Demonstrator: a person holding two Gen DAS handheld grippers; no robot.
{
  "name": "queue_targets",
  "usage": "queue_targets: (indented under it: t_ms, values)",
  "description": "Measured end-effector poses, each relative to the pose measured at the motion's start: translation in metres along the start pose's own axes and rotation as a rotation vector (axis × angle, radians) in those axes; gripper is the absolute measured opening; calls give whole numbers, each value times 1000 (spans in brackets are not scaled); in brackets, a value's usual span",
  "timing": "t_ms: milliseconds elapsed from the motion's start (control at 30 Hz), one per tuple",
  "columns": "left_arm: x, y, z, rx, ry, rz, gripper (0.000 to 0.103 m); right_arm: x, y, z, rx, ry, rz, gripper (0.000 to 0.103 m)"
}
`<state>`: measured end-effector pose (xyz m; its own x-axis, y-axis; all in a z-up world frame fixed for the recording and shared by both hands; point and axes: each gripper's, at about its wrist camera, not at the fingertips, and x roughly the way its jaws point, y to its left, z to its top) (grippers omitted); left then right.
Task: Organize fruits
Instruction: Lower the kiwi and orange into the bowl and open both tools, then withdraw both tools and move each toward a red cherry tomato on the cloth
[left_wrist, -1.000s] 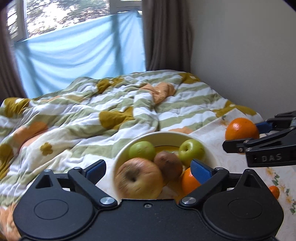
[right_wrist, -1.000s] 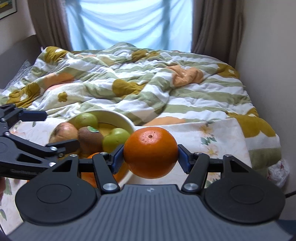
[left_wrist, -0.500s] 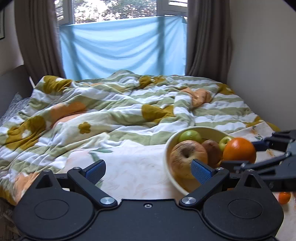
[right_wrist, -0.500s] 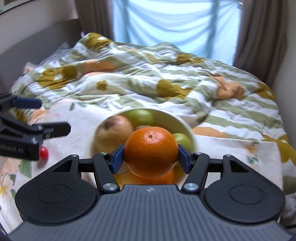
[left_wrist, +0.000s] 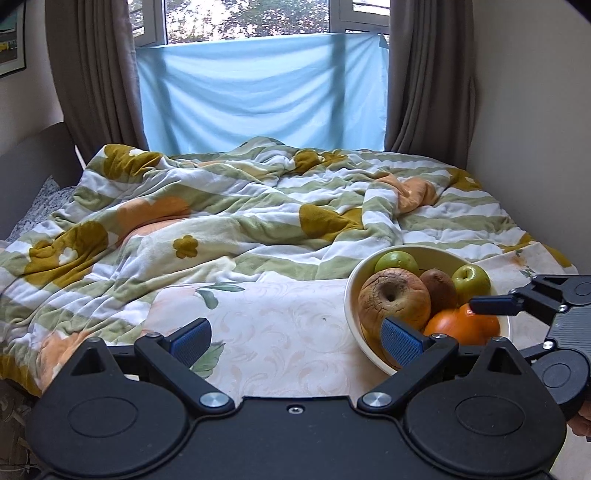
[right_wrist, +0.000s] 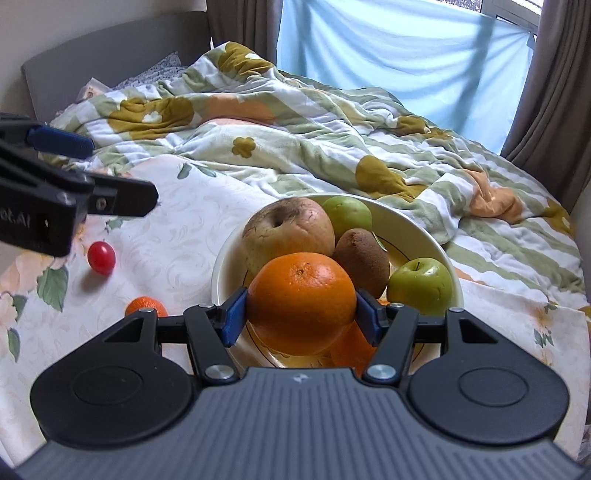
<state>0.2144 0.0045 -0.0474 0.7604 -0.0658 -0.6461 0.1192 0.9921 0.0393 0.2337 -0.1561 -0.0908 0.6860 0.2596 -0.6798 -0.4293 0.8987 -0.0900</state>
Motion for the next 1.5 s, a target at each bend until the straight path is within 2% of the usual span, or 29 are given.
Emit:
queue_targets:
  t_ms: [100, 167, 433, 733, 1033, 1167, 1267, 1433, 1500]
  values:
    - [-5, 2, 1, -10, -3, 6, 100, -8, 1, 2, -11, -38, -1, 90]
    - [-10, 1, 1, -12, -8, 9, 100, -13, 1, 3, -15, -42, -5, 93]
    - [-36, -11, 5, -15, -47, 17, 100, -39, -7, 2, 13, -53, -6, 93]
    - [-88, -29, 3, -31, -120, 16, 100, -99, -25, -4, 60, -75, -45, 93]
    - [-141, -37, -7, -134, -185, -15, 101, -161, -36, -18, 124, -93, -95, 93]
    - [-154, -31, -18, -164, -198, 48, 103, -180, -36, -25, 146, -88, -105, 93]
    - [-153, -17, -28, -182, -175, 109, 103, -184, -30, -32, 162, -75, -99, 93]
    - [-136, 15, -44, -186, -132, 177, 103, -175, -14, -42, 177, -46, -104, 93]
    - [-123, 26, -48, -167, -95, 175, 103, -168, -7, -44, 196, -35, -95, 93]
